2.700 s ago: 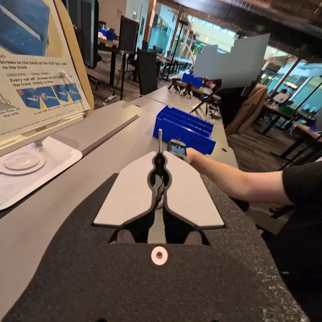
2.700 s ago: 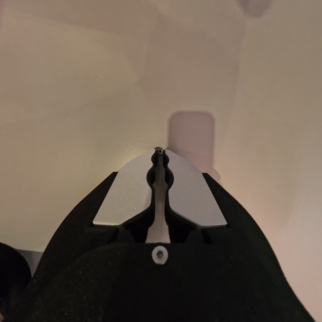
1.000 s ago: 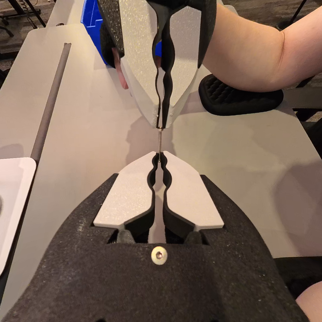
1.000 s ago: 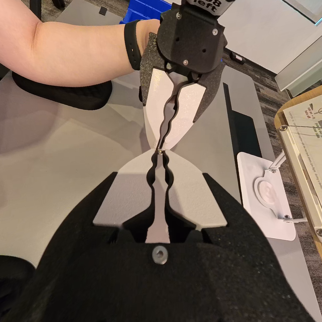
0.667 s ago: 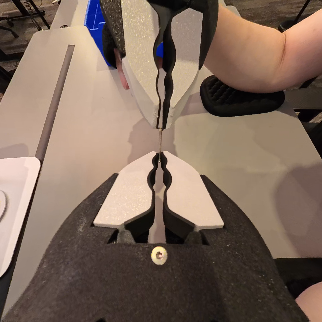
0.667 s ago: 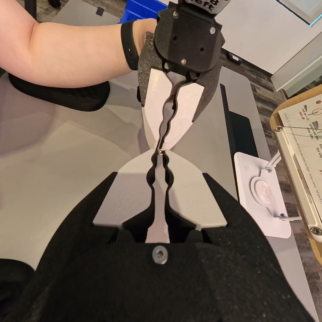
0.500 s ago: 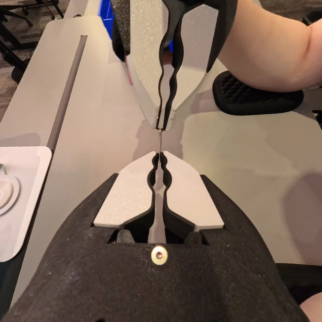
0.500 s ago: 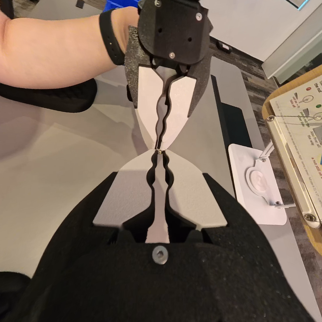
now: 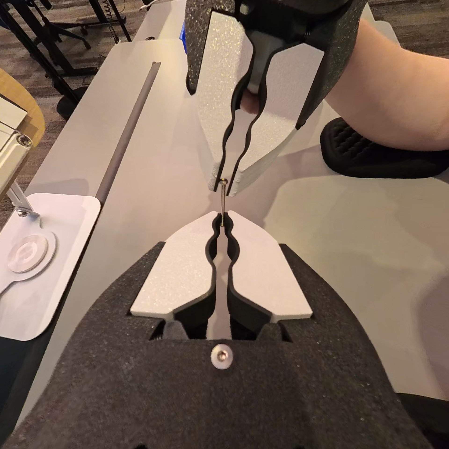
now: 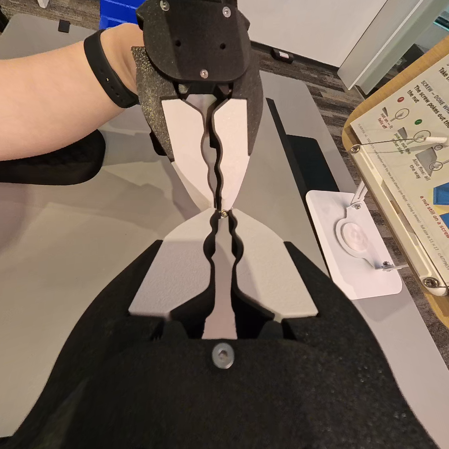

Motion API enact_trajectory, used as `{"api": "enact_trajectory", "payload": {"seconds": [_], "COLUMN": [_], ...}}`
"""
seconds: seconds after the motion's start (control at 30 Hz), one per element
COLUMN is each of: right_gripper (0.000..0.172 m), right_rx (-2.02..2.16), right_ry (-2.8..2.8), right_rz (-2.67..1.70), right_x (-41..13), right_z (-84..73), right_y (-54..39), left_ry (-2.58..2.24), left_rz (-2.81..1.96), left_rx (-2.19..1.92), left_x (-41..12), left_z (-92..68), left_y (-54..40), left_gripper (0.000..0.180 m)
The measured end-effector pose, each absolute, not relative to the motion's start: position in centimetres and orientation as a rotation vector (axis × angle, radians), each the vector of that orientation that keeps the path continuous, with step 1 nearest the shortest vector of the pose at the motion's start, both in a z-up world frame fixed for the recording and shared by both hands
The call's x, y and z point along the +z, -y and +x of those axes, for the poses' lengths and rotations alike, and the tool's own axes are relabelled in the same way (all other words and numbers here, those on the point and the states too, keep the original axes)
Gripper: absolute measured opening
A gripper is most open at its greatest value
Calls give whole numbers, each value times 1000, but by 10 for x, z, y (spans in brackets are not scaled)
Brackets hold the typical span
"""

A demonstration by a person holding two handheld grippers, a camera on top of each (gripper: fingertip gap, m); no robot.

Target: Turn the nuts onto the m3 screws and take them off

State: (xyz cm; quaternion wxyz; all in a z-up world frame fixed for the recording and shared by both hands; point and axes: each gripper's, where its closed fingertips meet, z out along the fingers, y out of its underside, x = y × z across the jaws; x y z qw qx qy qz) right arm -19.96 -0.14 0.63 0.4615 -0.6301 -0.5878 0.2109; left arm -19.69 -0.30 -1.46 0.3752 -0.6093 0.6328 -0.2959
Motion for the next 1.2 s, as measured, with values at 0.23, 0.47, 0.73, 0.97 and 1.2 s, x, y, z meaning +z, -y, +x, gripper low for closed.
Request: {"api": "enact_trajectory", "payload": {"seconds": [0.23, 0.47, 0.73, 0.97, 1.2], "right_gripper": [15, 23, 23, 23, 26], "right_rx": [551, 634, 768, 750, 819], "right_ry": [1424, 1315, 1234, 1265, 1266], "right_rz": [-1526, -1396, -1149, -1092, -1049], "right_x": [10, 40, 87, 90, 91], "right_z": [-203, -204, -201, -211, -221], "right_y": [1, 5, 31, 40, 49], "left_ry": [-1601, -1514, -1453, -1477, -1483], "left_rz": [-1523, -1403, -1222, -1179, -1137], "left_rx": [-775, -839, -999, -1033, -1073], "left_x": [-7, 19, 55, 61, 67], "left_z": [-197, -198, -199, -195, -192], "left_y": [5, 6, 27, 38, 47], "left_gripper": [2, 2, 2, 2, 2]}}
